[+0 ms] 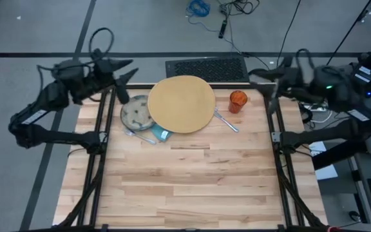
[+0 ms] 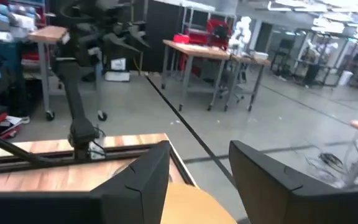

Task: Set table place
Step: Move the brown mat to the center of the table

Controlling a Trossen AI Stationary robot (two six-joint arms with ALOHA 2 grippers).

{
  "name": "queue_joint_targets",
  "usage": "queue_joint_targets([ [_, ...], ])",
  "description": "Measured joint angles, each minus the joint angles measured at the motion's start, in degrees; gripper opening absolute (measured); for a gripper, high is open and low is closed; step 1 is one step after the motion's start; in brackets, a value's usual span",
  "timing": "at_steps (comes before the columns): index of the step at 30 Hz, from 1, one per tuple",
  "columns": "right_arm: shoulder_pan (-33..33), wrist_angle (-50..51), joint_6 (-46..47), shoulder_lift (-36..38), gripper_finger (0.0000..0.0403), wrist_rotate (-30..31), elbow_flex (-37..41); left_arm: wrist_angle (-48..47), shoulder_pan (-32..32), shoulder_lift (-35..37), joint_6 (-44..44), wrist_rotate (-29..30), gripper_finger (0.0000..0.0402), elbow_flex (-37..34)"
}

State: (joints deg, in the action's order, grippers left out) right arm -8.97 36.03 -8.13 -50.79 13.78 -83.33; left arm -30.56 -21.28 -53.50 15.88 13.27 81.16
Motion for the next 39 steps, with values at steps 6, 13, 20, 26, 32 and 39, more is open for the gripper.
queue_joint_targets([
  [6, -3.8, 6.7, 4.2, 0.2, 0.016, 0.0, -0.8, -9.8, -4.5, 3.0, -4.7, 1.8, 0.0142, -1.3],
  [13, -7.5, 7.0, 9.5, -3.4, 0.016, -3.2, -0.9, -20.5, -13.7, -6.7, -14.4, -3.8, 0.0142, -2.1],
  [20, -5.6, 7.8, 10.3, -7.5, 0.016, -5.2, -0.8, -19.2, -20.9, -19.3, -22.8, -12.6, 0.0142, -6.2],
  [26, -1.5, 10.8, 9.5, -7.5, 0.016, -4.8, -0.8, -11.3, -24.2, -26.5, -29.1, -16.4, 0.0142, -12.6],
  [32, 2.1, 14.2, 9.4, -5.7, 0.016, -2.8, -0.8, -6.8, -25.7, -31.8, -34.3, -17.9, 0.0142, -19.4],
  [39, 5.4, 17.2, 9.8, -5.9, 0.016, 0.5, -0.8, -4.1, -28.5, -33.5, -36.4, -18.0, 0.0142, -24.3],
])
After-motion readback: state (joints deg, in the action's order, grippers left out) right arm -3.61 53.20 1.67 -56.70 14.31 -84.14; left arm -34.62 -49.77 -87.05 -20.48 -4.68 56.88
